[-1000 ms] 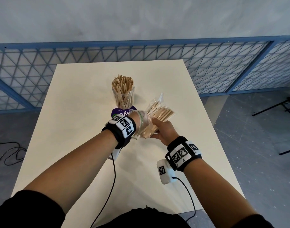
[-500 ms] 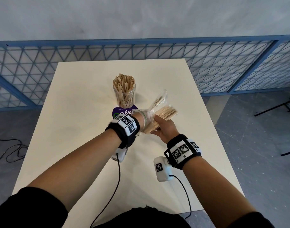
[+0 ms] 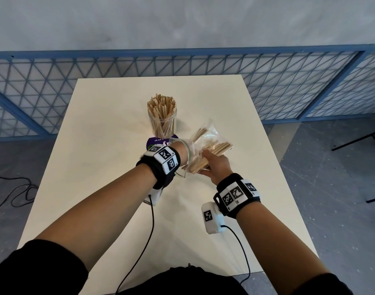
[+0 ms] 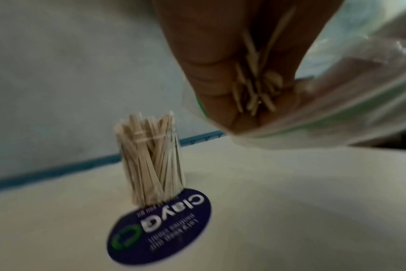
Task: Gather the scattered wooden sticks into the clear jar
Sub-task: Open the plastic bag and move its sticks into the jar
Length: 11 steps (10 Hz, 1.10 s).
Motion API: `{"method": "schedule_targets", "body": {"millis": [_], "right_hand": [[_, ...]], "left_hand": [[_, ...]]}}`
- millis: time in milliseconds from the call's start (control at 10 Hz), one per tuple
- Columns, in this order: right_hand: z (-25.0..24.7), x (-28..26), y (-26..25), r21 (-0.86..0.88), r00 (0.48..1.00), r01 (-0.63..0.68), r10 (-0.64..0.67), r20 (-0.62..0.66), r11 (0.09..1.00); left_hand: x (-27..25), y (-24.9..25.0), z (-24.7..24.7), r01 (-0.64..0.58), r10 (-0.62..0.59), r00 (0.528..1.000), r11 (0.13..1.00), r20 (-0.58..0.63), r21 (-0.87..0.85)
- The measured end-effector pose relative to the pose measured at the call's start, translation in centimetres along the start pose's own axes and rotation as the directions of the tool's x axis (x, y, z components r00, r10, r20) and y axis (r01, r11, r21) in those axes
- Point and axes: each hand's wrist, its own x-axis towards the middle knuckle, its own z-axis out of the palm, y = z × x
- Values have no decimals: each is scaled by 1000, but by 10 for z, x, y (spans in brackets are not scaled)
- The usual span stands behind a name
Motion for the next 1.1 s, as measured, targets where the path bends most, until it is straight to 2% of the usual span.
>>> {"method": "schedule_targets", "body": {"millis": [200, 300, 400, 600, 700, 800, 900, 1000, 1100], "right_hand": [[0, -2, 1, -21, 1000, -4, 5, 20, 1000], [-5, -4, -3, 13, 1000, -8, 9, -18, 1000], [-9, -4, -5, 44, 999, -5, 8, -49, 999], [-16, 4, -15, 159, 993, 30, -11, -122, 987], [-20, 9, -26, 208, 985, 58, -23, -170, 976], [-25, 11, -34, 280, 977, 69, -9, -211, 958], [-30, 17, -42, 378, 973, 84, 6, -231, 922], [-29, 22, -44, 375, 975, 76, 10, -222, 924], [-24, 33, -41, 361, 981, 31, 40, -189, 932]], "left_hand": [[12, -6, 10, -62, 64, 998, 992, 14, -106], [5, -8, 8, 56, -33, 997, 929, 69, -365], [4, -11, 7, 73, -31, 995, 875, 95, -479], [8, -22, 5, -94, 134, 991, 789, 20, -607], [7, -31, 4, -166, 169, 984, 789, -51, -592], [7, -37, 5, -164, 181, 983, 776, -33, -610], [10, -45, 3, -114, 183, 983, 607, -1, -787], [12, -48, -5, -136, 148, 986, 414, -81, -900], [25, -54, -28, -233, -35, 971, 74, -236, -970]]}}
